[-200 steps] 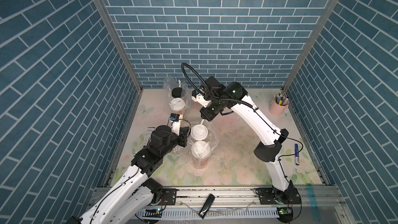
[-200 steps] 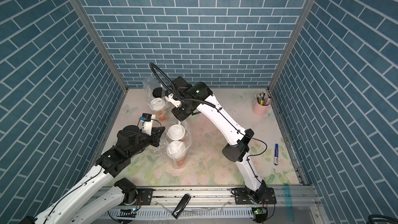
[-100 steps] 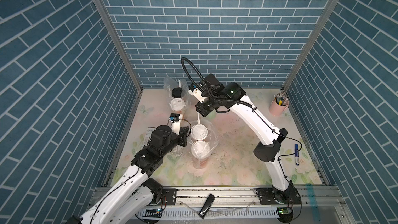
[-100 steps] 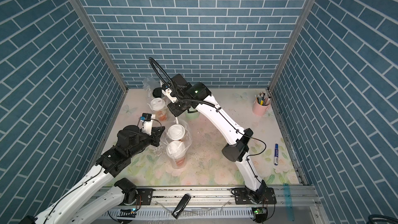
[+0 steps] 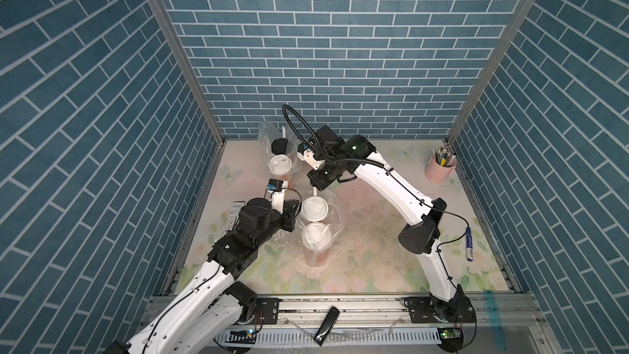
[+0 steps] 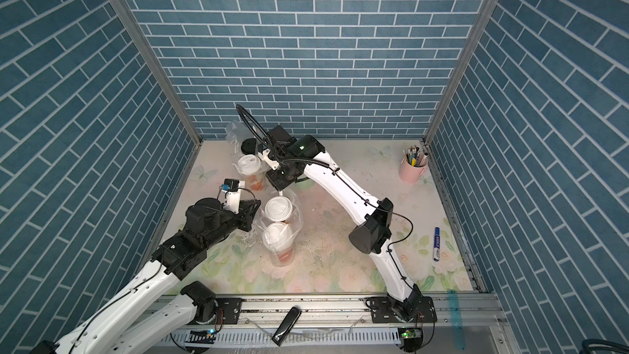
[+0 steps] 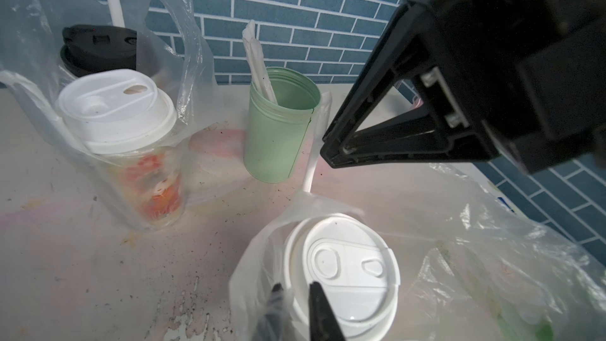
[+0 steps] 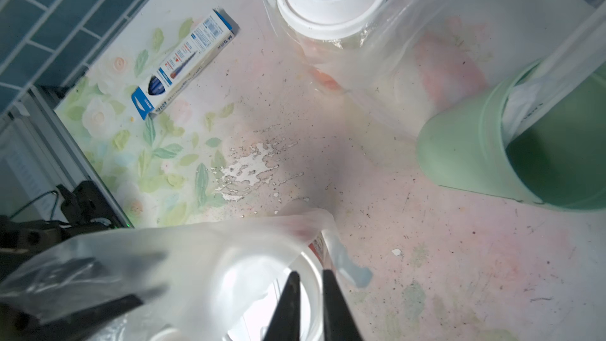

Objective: Pack milk tea into plastic carrier bags
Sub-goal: Adjust the straw in the plastic carrier bag.

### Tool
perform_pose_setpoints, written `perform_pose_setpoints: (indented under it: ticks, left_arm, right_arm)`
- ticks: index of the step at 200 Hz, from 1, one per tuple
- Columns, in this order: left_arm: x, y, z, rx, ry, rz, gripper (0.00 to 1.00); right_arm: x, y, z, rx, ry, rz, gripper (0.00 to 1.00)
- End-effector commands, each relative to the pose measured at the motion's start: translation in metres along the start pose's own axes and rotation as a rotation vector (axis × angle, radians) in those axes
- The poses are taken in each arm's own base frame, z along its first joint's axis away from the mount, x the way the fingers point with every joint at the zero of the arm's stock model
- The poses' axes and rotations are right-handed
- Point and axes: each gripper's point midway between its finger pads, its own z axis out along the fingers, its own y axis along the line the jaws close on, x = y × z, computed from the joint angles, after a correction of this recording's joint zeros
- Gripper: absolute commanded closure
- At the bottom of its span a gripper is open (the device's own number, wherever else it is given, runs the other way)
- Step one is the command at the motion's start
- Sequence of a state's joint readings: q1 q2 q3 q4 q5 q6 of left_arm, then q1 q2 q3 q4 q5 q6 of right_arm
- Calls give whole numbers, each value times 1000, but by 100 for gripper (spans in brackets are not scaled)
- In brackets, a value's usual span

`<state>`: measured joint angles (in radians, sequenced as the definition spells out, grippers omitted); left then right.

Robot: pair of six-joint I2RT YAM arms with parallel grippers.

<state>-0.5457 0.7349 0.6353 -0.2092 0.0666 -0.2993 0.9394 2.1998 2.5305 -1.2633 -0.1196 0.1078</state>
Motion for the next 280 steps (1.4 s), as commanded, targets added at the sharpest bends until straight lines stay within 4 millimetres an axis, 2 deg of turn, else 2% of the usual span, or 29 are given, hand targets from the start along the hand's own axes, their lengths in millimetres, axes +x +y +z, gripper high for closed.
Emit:
perform_pose_setpoints:
  ticks: [1,24,38,74,108,152,171,179,193,204,223,231,243,252,264,267,273,280]
  left_arm:
    - [-7,0,-4,-7,-18,9,74]
    - [-12,-3,-6,7,-35,6,74]
    - [-13,-4,-5,12,-37,6,74]
    - [-13,-6,-3,19,-30,-4,72]
    - [-13,-6,-3,17,-25,-4,71]
    - [-13,-4,-6,11,-30,-4,66]
    - [-13,-4,-7,8,-31,-5,62]
    - [-12,-4,-7,7,-30,-4,59]
    - [-13,-4,-8,6,-33,-1,52]
    - [-15,-4,-9,5,-36,2,46]
    - [-17,-3,-11,-1,-38,8,34]
    - [-19,-3,-12,-6,-39,10,30]
    - [-21,-2,-14,-13,-42,13,22]
    - [-20,-1,-15,-17,-41,14,16]
    - [-20,-1,-16,-21,-42,16,9]
    - [-29,-4,-19,-15,-62,17,7]
    - [-32,-4,-20,-16,-69,17,2]
    - [-34,-5,-22,-13,-73,20,1]
  right_arm:
    - [-14,6,-42,-17,-108,-20,71]
    - [-22,0,-54,23,-169,-36,59]
    - [-24,-13,-56,69,-189,-22,54]
    - [-29,-35,-38,63,-191,59,48]
    - [-32,-22,-20,-57,-183,77,49]
    - [-28,-6,-5,-167,-164,86,62]
    - [-20,-5,2,-179,-135,102,79]
    - [-16,-5,6,-179,-122,108,88]
    - [-8,-6,13,-179,-97,121,96]
    - [-2,-7,17,-180,-80,131,100]
    - [7,-7,24,-181,-51,145,100]
    - [9,-7,24,-181,-44,148,91]
    - [9,-8,21,-174,-45,146,66]
    - [7,-8,15,-164,-58,141,54]
    - [1,-10,5,-148,-87,128,45]
    - [0,-10,1,-145,-95,123,43]
    - [-3,-10,-5,-138,-114,115,41]
    - [-7,-10,-13,-131,-133,106,38]
